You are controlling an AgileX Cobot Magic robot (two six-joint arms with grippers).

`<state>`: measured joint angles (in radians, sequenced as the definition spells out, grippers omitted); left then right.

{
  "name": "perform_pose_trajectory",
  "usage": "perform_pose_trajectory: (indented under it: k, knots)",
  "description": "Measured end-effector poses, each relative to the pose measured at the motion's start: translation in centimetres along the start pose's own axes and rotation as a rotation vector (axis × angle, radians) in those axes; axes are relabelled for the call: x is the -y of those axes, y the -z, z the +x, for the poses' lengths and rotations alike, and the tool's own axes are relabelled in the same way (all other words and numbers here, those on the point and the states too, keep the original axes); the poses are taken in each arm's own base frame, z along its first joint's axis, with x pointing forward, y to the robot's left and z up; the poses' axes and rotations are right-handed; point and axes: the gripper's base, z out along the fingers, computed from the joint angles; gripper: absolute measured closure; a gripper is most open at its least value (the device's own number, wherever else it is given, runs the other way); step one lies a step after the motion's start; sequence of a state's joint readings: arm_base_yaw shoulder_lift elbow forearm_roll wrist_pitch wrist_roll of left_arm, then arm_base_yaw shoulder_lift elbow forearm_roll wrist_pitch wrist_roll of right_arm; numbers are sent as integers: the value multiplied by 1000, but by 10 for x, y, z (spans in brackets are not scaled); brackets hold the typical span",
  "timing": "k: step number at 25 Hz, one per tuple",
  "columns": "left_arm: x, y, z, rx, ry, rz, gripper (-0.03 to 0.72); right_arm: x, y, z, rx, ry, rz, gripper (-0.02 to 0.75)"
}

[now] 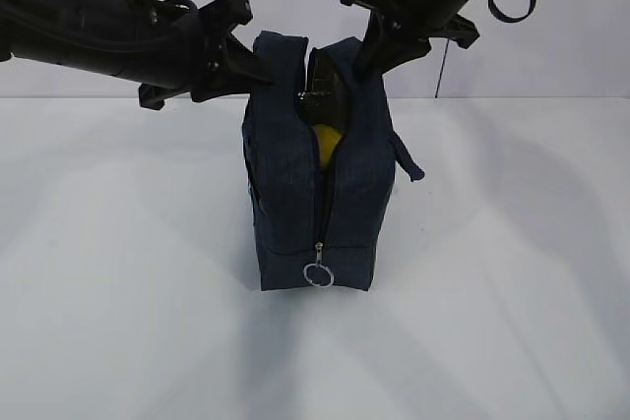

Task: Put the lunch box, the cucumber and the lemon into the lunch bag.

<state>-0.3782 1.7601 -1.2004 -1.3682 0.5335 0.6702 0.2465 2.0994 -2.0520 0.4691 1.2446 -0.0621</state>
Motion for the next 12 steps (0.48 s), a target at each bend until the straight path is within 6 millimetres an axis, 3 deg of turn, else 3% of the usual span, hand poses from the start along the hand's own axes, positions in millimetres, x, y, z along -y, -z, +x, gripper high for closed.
perform_pose_trajectory:
  k: [3,5,8,12]
  knots:
    - [0,0,0,5,0,-4,664,1,0,0,-1,5,14,695]
    - [0,0,-1,7,0,-5,643,1,0,0,-1,4,14,640]
    - [-1,0,-1,13,0,-10,574,1,0,0,-1,3,14,477]
    - [0,0,-2,16,0,-9,402,1,0,0,-1,3,14,266]
